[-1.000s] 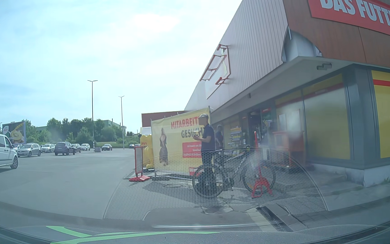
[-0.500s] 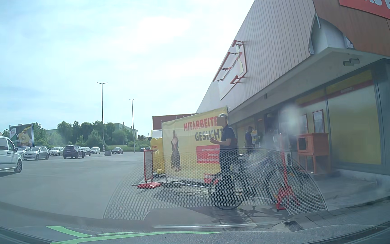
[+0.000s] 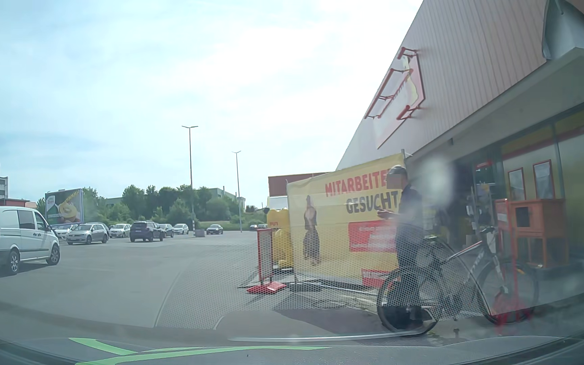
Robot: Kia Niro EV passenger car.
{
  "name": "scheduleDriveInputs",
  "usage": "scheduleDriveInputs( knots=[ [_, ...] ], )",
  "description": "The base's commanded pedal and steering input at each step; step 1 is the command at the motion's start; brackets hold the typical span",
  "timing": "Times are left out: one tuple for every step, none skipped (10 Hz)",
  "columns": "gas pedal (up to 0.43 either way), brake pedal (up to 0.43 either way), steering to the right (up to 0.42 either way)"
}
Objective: Follow the waypoints while adhering to traffic rules and regulations
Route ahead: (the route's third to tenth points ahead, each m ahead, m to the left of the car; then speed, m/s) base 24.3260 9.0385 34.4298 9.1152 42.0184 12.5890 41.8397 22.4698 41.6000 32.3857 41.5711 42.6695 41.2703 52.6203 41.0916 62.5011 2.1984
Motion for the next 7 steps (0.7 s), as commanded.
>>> scheduleDriveInputs(
  knots=[
    [0.130, 0.000, -0.520],
    [0.130, 0.000, -0.534],
    [0.138, 0.000, -0.539],
    [0.150, 0.000, -0.535],
    [0.150, 0.000, -0.524],
    [0.150, 0.000, -0.499],
    [0.150, 0.000, -0.466]
  ],
)
